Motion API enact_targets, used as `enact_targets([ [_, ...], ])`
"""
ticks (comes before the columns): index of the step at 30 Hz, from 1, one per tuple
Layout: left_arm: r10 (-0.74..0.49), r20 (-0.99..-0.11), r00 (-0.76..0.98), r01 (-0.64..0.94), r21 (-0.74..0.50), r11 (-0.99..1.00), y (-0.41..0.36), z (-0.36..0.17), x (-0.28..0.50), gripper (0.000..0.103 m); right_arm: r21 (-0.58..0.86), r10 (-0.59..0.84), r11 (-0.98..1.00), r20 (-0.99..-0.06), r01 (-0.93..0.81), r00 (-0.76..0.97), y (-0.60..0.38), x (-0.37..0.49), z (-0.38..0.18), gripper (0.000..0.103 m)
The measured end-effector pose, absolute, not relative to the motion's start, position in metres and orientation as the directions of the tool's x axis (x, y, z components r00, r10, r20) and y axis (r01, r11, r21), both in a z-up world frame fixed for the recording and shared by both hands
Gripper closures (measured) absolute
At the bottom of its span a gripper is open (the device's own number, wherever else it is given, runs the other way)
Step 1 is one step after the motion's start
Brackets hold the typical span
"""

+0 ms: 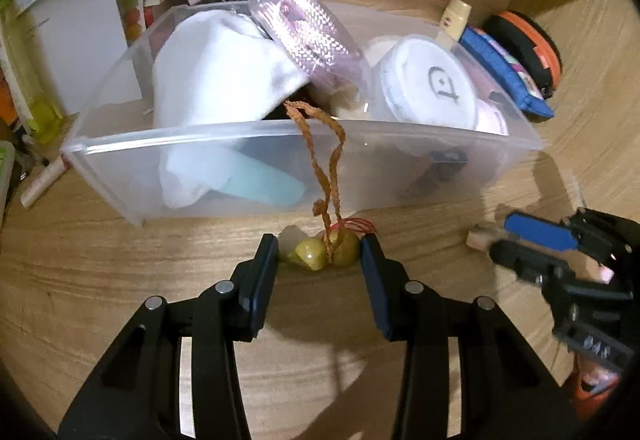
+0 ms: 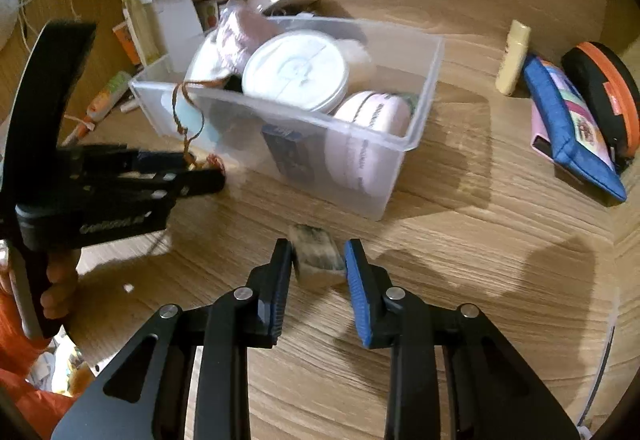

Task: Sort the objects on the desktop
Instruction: 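Grasp the gourd keychain with the left gripper while the right gripper approaches the eraser, then grasp the white eraser with the right gripper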

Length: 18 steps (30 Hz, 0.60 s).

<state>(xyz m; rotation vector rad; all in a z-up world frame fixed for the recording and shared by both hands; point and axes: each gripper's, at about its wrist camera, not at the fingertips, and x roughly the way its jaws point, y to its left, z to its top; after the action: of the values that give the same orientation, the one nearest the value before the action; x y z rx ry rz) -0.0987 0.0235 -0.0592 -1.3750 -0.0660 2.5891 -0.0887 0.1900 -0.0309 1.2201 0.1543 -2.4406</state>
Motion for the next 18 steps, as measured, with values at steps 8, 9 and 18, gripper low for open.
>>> enact_targets([
  [8, 0.201, -0.759, -0.619, -0.11, -0.17, -0.979, 0.011, -0.028, -0.073, 0.061, 0.14, -0.357, -0.911, -0.74, 0.388, -0.57, 0.206, -0.088, -0.01, 0.09],
  [9, 0.204, -0.753, -0.625, -0.111, -0.173, -0.979, 0.012, -0.024, -0.071, 0.061, 0.146, -0.363, -0.91, -0.732, 0.388, -0.577, 0.207, -0.089, -0.006, 0.091],
  [18, 0.251, -0.661, -0.707, -0.157, -0.199, -0.967, -0.021, 0.028, -0.075, 0.061, 0.118, -0.34, -0.916, -0.732, 0.382, -0.59, 0.214, -0.084, -0.002, 0.087],
])
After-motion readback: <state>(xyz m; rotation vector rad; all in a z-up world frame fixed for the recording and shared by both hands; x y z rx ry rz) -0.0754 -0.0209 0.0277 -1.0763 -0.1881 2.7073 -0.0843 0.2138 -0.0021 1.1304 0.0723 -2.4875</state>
